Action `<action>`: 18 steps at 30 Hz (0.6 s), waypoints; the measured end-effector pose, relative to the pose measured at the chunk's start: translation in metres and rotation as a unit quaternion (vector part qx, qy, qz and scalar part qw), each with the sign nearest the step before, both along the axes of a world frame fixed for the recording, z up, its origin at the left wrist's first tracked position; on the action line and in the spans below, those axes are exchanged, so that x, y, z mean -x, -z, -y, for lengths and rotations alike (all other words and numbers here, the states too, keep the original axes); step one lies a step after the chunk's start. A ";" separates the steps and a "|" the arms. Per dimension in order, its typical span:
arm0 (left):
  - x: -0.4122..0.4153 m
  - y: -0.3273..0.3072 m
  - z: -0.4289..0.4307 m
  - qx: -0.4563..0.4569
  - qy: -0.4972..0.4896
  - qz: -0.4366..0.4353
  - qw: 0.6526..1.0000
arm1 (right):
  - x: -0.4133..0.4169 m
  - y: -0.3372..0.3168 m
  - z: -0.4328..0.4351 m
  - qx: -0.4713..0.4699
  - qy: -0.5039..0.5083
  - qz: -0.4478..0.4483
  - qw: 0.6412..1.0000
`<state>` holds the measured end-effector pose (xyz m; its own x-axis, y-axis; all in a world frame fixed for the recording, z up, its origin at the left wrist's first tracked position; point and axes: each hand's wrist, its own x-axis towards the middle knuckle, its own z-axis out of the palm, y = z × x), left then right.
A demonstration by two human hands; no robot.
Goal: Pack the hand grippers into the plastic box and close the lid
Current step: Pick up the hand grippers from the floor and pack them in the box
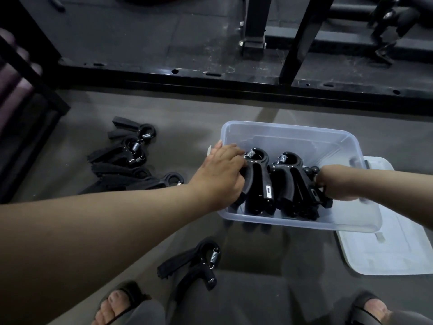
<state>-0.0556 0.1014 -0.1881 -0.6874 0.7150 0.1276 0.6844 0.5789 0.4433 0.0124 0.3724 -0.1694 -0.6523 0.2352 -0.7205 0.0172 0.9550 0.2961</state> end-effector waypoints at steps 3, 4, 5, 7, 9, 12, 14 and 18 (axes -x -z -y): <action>0.000 -0.001 0.007 -0.040 -0.011 0.029 0.999 | 0.011 -0.005 -0.004 -0.041 0.000 -0.056 0.998; 0.000 -0.001 0.011 -0.048 -0.013 0.036 0.998 | 0.014 -0.007 -0.004 -0.045 0.006 -0.090 0.995; -0.001 -0.001 0.015 -0.051 -0.014 0.039 0.998 | 0.017 -0.008 -0.005 -0.042 0.007 -0.129 0.991; -0.001 0.002 0.023 -0.047 -0.022 0.036 0.998 | 0.019 -0.010 0.000 -0.010 0.007 -0.209 0.978; 0.002 0.006 0.031 -0.040 -0.035 0.034 0.998 | 0.019 -0.013 0.016 0.068 0.008 -0.285 0.956; 0.011 0.012 0.046 -0.005 -0.021 0.015 1.000 | 0.021 -0.013 0.053 0.223 -0.025 -0.354 0.908; 0.020 0.015 0.056 0.028 -0.033 0.020 0.999 | 0.030 -0.010 0.082 0.292 -0.047 -0.393 0.871; 0.041 0.029 0.082 0.081 -0.110 0.030 0.990 | 0.059 0.001 0.142 0.328 -0.061 -0.419 0.844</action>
<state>-0.0968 0.0197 -0.2167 -0.8321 0.5541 -0.0228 0.5083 0.7784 0.3685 -0.0465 0.2307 -0.1701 -0.9884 -0.1406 0.0577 -0.1520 0.9187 -0.3645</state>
